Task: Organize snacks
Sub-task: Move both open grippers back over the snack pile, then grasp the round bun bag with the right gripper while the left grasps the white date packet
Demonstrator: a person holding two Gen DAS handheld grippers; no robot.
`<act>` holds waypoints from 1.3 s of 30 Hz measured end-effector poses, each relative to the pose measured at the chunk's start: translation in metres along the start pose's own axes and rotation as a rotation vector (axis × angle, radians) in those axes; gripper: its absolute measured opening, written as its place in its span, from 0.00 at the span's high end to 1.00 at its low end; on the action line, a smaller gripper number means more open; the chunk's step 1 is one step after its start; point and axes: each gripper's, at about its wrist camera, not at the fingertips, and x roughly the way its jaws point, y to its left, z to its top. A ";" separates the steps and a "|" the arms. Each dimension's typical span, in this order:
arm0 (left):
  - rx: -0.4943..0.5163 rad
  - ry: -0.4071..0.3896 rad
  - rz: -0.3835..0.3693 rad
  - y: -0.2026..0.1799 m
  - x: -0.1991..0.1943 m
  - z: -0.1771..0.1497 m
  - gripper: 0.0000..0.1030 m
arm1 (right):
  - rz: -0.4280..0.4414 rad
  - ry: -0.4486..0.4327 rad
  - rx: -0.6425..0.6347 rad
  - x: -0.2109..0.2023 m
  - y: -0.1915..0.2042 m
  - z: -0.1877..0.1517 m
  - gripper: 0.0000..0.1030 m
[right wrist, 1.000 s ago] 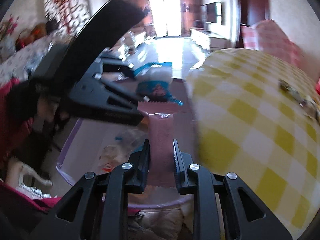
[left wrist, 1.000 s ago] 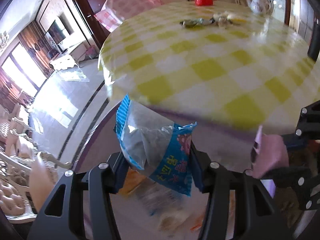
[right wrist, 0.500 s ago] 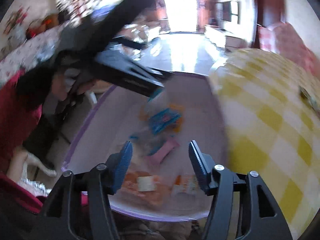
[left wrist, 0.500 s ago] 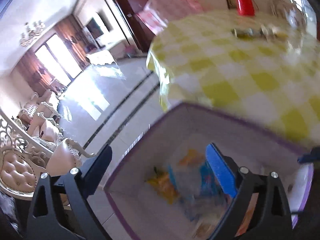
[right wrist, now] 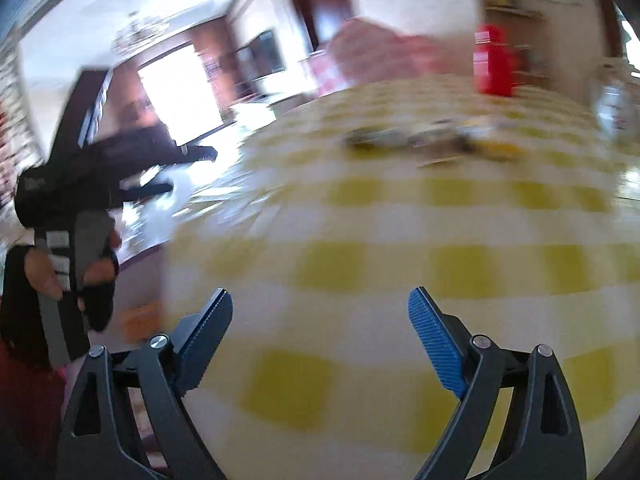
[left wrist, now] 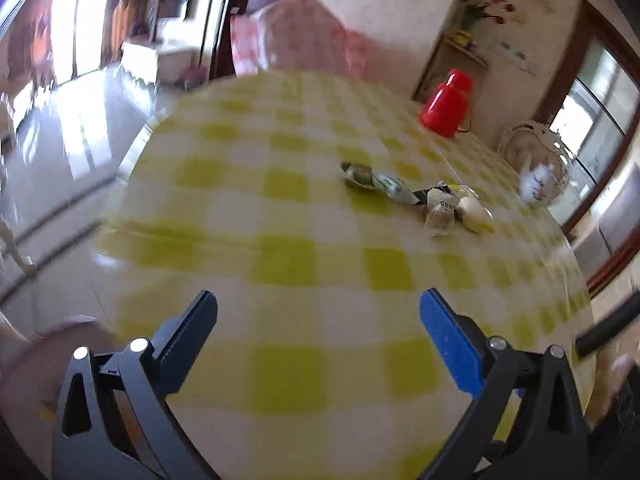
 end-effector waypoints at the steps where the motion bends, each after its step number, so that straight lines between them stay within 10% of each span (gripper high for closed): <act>1: -0.024 0.012 -0.002 -0.014 0.020 0.001 0.02 | -0.040 -0.002 0.022 0.001 -0.020 0.005 0.16; 11: 0.041 -0.039 0.040 -0.130 0.135 0.012 0.02 | -0.228 -0.016 0.269 0.048 -0.187 0.072 0.16; 17: 0.064 -0.133 -0.018 -0.160 0.160 0.035 0.02 | -0.165 -0.023 0.399 0.097 -0.242 0.110 0.16; 26: -0.137 -0.152 -0.131 -0.122 0.158 0.041 0.02 | -0.096 0.007 0.390 0.162 -0.233 0.164 0.16; 39: -0.156 -0.165 -0.135 -0.120 0.158 0.042 0.02 | -0.326 0.215 0.115 0.230 -0.199 0.180 0.16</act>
